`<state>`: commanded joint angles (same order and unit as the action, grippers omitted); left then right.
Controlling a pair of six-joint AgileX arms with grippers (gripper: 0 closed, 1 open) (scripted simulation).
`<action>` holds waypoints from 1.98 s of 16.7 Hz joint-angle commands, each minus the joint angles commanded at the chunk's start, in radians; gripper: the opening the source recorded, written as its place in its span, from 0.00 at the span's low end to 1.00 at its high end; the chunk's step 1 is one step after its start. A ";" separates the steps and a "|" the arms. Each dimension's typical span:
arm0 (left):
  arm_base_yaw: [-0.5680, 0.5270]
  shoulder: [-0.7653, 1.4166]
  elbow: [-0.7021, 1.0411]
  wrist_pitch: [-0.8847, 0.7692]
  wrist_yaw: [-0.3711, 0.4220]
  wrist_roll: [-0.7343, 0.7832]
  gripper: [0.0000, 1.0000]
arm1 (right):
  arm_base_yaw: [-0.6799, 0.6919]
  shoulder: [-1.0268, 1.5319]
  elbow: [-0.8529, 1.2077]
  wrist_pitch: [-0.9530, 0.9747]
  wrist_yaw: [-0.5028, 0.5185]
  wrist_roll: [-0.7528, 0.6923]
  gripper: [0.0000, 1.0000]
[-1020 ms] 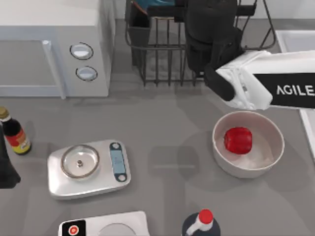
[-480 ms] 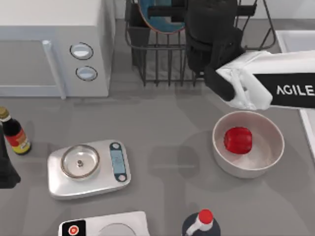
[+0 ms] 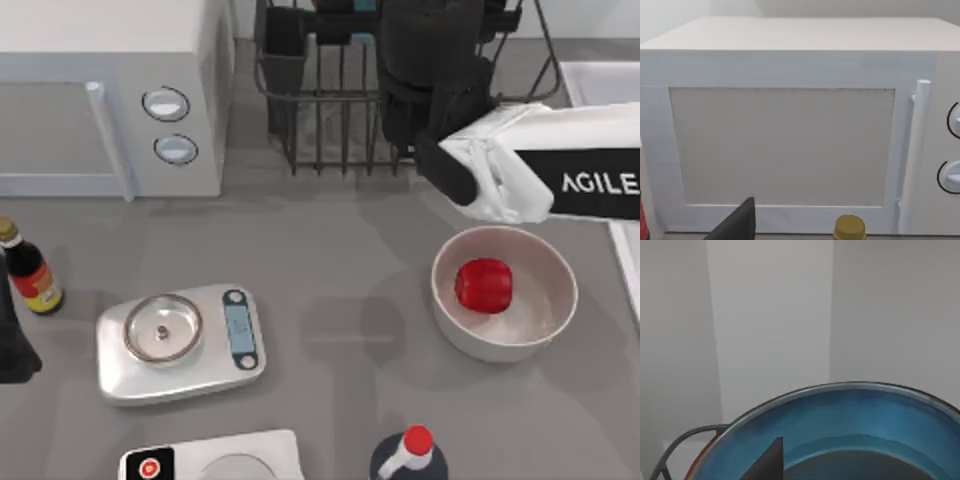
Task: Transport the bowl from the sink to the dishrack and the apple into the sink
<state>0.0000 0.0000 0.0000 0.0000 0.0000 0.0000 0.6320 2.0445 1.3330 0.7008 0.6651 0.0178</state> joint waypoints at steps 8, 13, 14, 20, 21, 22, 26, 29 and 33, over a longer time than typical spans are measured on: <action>0.000 0.000 0.000 0.000 0.000 0.000 1.00 | 0.003 0.000 0.000 0.000 0.000 0.000 1.00; 0.000 0.000 0.000 0.000 0.000 0.000 1.00 | -0.051 -0.128 -0.098 -0.060 -0.055 -0.002 1.00; 0.000 0.000 0.000 0.000 0.000 0.000 1.00 | -0.070 -0.184 -0.139 -0.082 -0.076 -0.002 1.00; 0.000 0.000 0.000 0.000 0.000 0.000 1.00 | -0.216 -0.713 -0.471 -0.245 -0.230 -0.007 1.00; 0.000 0.000 0.000 0.000 0.000 0.000 1.00 | -0.244 -0.821 -0.534 -0.275 -0.259 -0.007 1.00; 0.000 0.000 0.000 0.000 0.000 0.000 1.00 | -0.272 -0.931 -0.598 -0.306 -0.289 -0.008 1.00; 0.000 0.000 0.000 0.000 0.000 0.000 1.00 | -0.394 -1.372 -0.855 -0.440 -0.416 -0.013 1.00; 0.000 0.000 0.000 0.000 0.000 0.000 1.00 | -0.486 -1.666 -1.043 -0.541 -0.512 -0.016 1.00; 0.000 0.000 0.000 0.000 0.000 0.000 1.00 | -0.584 -1.939 -1.243 -0.648 -0.615 -0.017 1.00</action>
<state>0.0000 0.0000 0.0000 0.0000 0.0000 0.0000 0.0476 0.1054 0.0897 0.0527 0.0501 0.0010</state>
